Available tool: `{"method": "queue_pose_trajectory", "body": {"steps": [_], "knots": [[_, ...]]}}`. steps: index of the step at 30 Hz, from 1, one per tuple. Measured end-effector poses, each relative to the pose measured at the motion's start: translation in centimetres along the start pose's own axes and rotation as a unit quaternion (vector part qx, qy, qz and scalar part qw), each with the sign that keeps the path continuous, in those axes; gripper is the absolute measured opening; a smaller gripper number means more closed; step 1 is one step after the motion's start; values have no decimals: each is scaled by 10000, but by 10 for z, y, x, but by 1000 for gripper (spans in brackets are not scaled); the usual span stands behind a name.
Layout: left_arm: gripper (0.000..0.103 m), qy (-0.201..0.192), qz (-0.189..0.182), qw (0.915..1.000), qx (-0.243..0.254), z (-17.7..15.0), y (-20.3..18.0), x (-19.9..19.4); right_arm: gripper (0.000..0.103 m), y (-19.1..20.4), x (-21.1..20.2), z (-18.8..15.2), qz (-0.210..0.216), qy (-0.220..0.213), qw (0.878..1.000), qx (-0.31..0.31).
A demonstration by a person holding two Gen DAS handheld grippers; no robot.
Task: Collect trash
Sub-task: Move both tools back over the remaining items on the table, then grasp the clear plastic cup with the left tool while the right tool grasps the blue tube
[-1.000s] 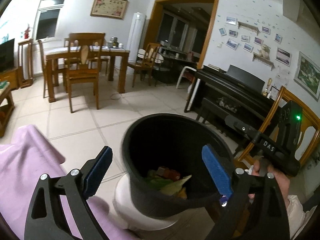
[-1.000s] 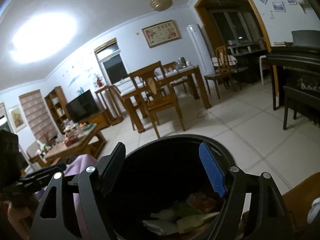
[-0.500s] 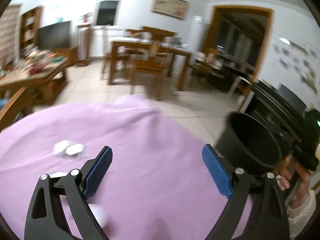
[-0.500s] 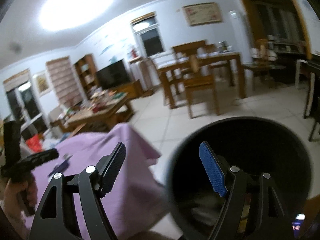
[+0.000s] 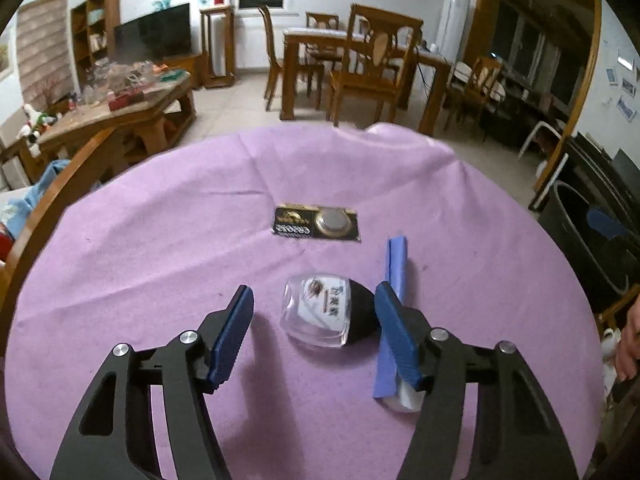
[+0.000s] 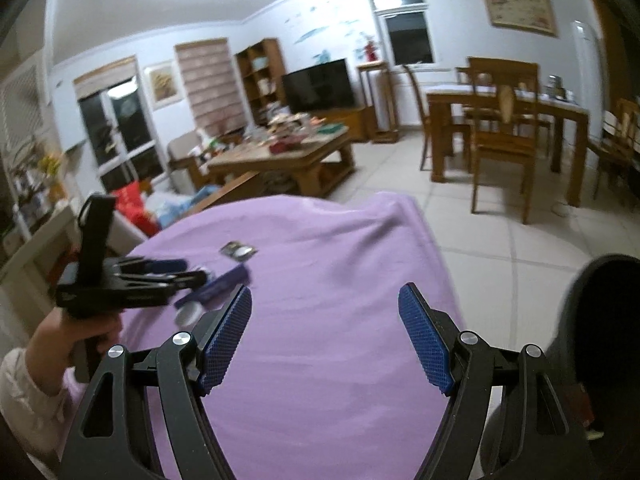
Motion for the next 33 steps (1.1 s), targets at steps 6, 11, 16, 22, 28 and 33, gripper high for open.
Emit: {"method": "queue_pose_trajectory", "body": {"steps": [6,11,16,22,28,33], "knots": [[47,28,23,9999,116,-3,6,-2,76,44,43,13,336,565,9978,-121],[46,-27,90,9996,-247,-10,31,-11,68,69,90,19,520,1166,9917,-146],[44,-92,65,9980,-627,-19,54,-21,62,92,131,26,580,1570,9857,-203],[37,-211,138,9972,-701,-21,62,-31,50,130,167,30,178,1774,9813,-722],[34,-359,203,9960,-798,-17,67,-38,10,154,180,28,-118,1709,9721,-1604],[35,-237,143,9960,-853,-21,67,-33,7,154,172,28,-49,1531,9751,-1601]]}}
Point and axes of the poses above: each gripper's, at about its wrist camera, not at the fingertips, and x roughly the way its jaws point, y to its left, z to its top, the point moved 9 cm from there along x, roughly the way its jaws point, and after that the axes turned 8 degrees about y, right-handed, at the moved point
